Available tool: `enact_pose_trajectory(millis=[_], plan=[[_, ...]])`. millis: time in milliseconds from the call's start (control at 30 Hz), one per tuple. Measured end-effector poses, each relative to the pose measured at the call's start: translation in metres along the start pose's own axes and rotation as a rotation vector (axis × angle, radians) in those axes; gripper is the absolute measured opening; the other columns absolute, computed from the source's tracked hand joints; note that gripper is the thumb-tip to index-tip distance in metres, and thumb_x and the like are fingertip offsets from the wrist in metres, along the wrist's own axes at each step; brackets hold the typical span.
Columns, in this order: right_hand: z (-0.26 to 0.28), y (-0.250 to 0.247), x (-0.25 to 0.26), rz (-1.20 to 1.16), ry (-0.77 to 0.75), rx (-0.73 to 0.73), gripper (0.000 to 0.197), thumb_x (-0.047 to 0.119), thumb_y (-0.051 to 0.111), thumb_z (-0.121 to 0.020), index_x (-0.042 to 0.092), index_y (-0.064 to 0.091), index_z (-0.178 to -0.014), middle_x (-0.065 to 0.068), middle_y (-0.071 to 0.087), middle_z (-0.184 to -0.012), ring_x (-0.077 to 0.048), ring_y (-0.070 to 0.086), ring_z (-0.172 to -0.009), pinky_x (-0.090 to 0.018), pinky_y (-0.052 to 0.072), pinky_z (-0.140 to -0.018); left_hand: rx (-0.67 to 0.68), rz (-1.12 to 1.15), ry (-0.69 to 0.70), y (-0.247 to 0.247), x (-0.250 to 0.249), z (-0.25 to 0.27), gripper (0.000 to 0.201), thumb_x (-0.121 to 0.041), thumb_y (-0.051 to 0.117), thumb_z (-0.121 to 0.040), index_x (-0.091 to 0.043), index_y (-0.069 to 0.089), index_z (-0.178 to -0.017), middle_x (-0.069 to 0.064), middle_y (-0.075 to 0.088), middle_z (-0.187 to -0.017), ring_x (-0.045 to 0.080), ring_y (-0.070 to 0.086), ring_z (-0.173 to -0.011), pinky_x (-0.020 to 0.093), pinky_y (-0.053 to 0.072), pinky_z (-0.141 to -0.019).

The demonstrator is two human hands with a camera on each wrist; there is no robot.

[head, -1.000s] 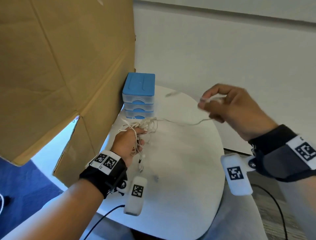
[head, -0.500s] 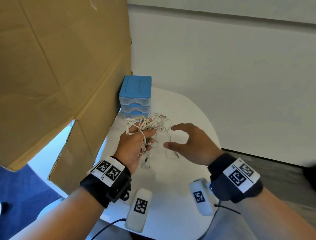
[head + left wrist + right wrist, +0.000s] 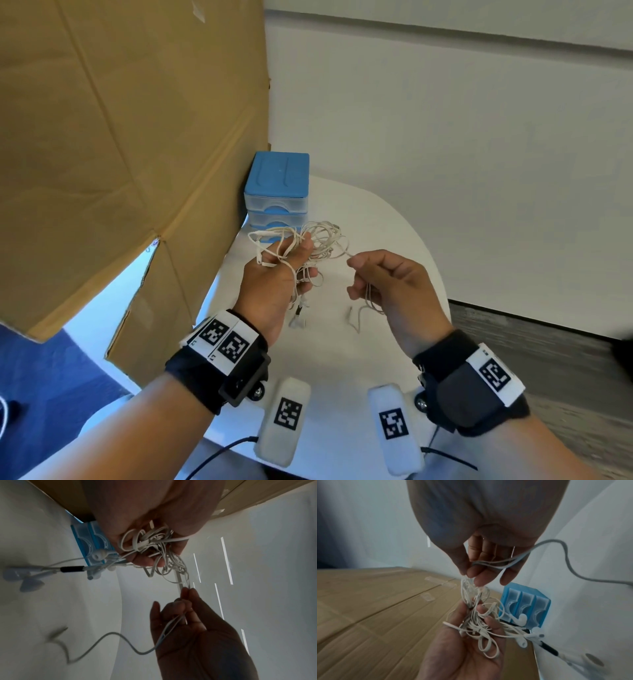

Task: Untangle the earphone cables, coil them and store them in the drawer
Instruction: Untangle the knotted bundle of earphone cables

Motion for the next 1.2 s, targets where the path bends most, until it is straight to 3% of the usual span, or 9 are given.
enact_pose_trajectory(millis=[200, 400, 533, 633, 733, 867, 933, 1100, 1200], plan=[[-0.001, 0.006, 0.002, 0.103, -0.025, -0.054, 0.016, 0.004, 0.067, -0.090, 0.007, 0.073, -0.076, -0.003, 0.056, -0.052, -0.015, 0.046, -0.046, -0.022, 0.043, -0.048, 0.057, -0.084, 0.024, 0.004, 0.002, 0.006, 0.020, -0.015, 0.073, -0.084, -0.012, 0.072, -0.104, 0.006, 0.069, -0.084, 0.018, 0.062, -0.074, 0.027, 0.049, -0.065], [-0.003, 0.005, 0.001, 0.182, -0.029, -0.094, 0.024, 0.002, 0.066, -0.089, 0.013, 0.073, -0.069, -0.006, 0.063, -0.058, -0.015, 0.052, -0.051, -0.024, 0.045, -0.053, 0.069, -0.188, 0.101, 0.008, 0.000, 0.010, 0.010, -0.024, 0.072, -0.085, -0.014, 0.073, -0.089, 0.010, 0.070, -0.081, 0.018, 0.062, -0.069, 0.028, 0.052, -0.064], [-0.002, 0.004, 0.009, 0.181, -0.095, -0.133, 0.007, 0.002, 0.068, -0.086, 0.009, 0.069, -0.085, -0.013, 0.070, -0.075, -0.014, 0.061, -0.060, -0.019, 0.049, -0.056, 0.001, -0.222, 0.114, 0.004, 0.001, 0.007, 0.012, -0.024, 0.071, -0.087, -0.012, 0.073, -0.088, 0.006, 0.069, -0.077, 0.015, 0.060, -0.063, 0.024, 0.050, -0.058], [0.001, 0.004, 0.019, 0.432, -0.305, -0.194, 0.008, 0.019, 0.074, -0.084, 0.020, 0.069, -0.091, 0.003, 0.070, -0.088, -0.007, 0.064, -0.076, -0.015, 0.049, -0.064, -0.003, -0.250, 0.134, 0.004, 0.000, 0.007, 0.013, -0.022, 0.072, -0.087, -0.010, 0.073, -0.088, 0.008, 0.067, -0.075, 0.016, 0.057, -0.061, 0.024, 0.047, -0.057], [0.000, 0.009, 0.025, 0.682, -0.463, -0.184, 0.008, 0.029, 0.076, -0.083, 0.026, 0.072, -0.089, 0.010, 0.065, -0.092, -0.010, 0.060, -0.087, -0.022, 0.047, -0.072, 0.014, -0.260, 0.140, 0.006, -0.001, 0.009, 0.013, -0.023, 0.073, -0.086, -0.010, 0.074, -0.086, 0.006, 0.068, -0.073, 0.017, 0.056, -0.061, 0.021, 0.046, -0.055], [-0.009, 0.011, 0.019, 0.962, -0.391, -0.159, 0.013, 0.039, 0.076, -0.081, 0.028, 0.071, -0.085, 0.008, 0.062, -0.092, -0.011, 0.055, -0.090, -0.028, 0.045, -0.073, 0.026, -0.296, 0.132, 0.006, 0.001, 0.011, 0.008, -0.031, 0.076, -0.082, -0.025, 0.075, -0.077, 0.009, 0.069, -0.075, 0.019, 0.058, -0.066, 0.032, 0.047, -0.062], [-0.009, 0.011, 0.019, 0.976, -0.391, -0.184, 0.012, 0.038, 0.075, -0.081, 0.027, 0.071, -0.083, 0.008, 0.064, -0.091, -0.013, 0.056, -0.089, -0.029, 0.045, -0.072, 0.035, -0.302, 0.141, 0.007, 0.000, 0.012, 0.009, -0.030, 0.075, -0.083, -0.023, 0.075, -0.078, 0.013, 0.069, -0.077, 0.020, 0.058, -0.067, 0.034, 0.047, -0.062], [-0.006, 0.012, 0.023, 0.960, -0.392, -0.126, 0.012, 0.026, 0.066, -0.088, 0.022, 0.077, -0.087, 0.008, 0.072, -0.082, -0.016, 0.065, -0.077, -0.036, 0.054, -0.073, 0.061, -0.386, 0.155, 0.008, 0.002, 0.010, 0.021, -0.020, 0.076, -0.082, -0.024, 0.070, -0.063, -0.008, 0.062, -0.058, 0.012, 0.054, -0.056, 0.020, 0.044, -0.053], [-0.007, 0.009, 0.031, 0.933, -0.410, -0.161, 0.014, 0.023, 0.063, -0.088, 0.022, 0.077, -0.084, 0.010, 0.073, -0.078, -0.017, 0.066, -0.071, -0.036, 0.055, -0.071, 0.024, -0.473, 0.117, 0.001, 0.010, 0.006, 0.015, -0.015, 0.076, -0.081, -0.020, 0.072, -0.067, -0.004, 0.063, -0.060, 0.014, 0.053, -0.055, 0.022, 0.046, -0.052]])
Point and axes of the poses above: each hand's wrist, its own z-axis away from the middle knuckle, its own y-axis out of the palm, x = y × z, the point moved 4 cm from there along -z, towards the middle knuckle
